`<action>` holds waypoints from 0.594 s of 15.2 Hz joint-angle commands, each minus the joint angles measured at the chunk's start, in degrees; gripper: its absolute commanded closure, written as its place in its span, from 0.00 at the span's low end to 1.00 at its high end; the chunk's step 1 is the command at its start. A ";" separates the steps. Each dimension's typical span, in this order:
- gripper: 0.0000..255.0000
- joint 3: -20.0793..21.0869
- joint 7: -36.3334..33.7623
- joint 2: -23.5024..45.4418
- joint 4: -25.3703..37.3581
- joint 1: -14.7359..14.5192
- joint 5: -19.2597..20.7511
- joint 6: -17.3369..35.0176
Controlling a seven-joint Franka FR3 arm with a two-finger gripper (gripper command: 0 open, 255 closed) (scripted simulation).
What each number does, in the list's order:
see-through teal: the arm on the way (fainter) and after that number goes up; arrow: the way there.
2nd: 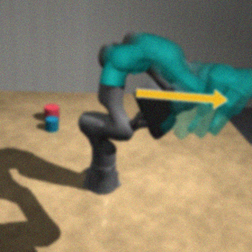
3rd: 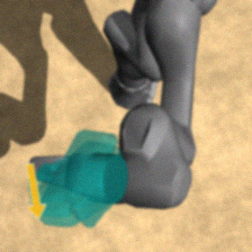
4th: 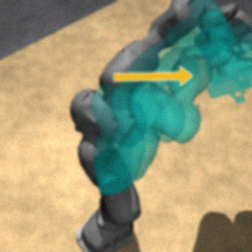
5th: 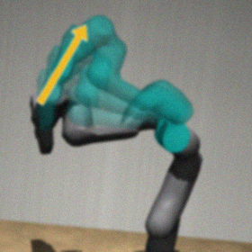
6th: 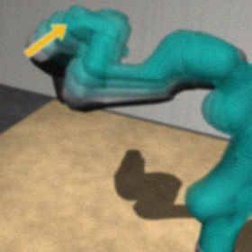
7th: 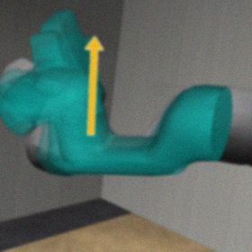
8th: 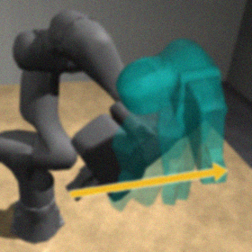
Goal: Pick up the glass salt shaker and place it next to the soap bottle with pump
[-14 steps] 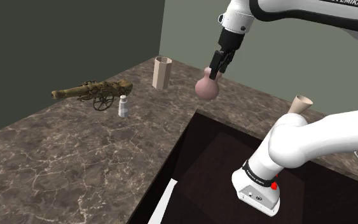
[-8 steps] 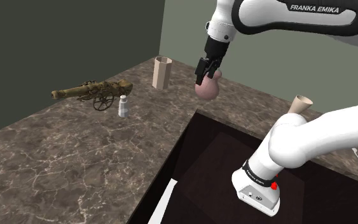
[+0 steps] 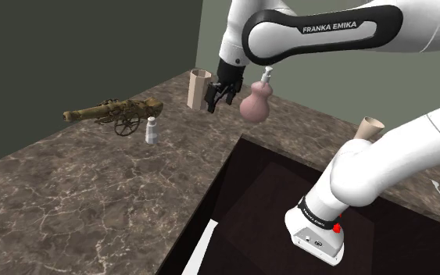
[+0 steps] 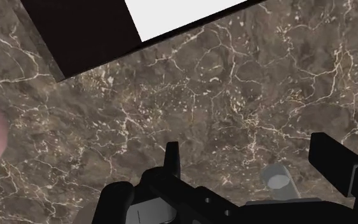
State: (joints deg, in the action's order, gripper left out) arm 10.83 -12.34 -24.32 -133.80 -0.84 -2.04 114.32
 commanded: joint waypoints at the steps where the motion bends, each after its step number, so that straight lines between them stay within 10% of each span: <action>1: 0.00 1.45 -2.41 3.08 0.35 0.01 0.39 3.51; 9: 0.00 6.34 -13.36 19.56 8.48 0.52 6.43 13.78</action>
State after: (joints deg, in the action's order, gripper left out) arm 16.52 -23.90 -7.22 -127.01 -0.30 3.24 127.12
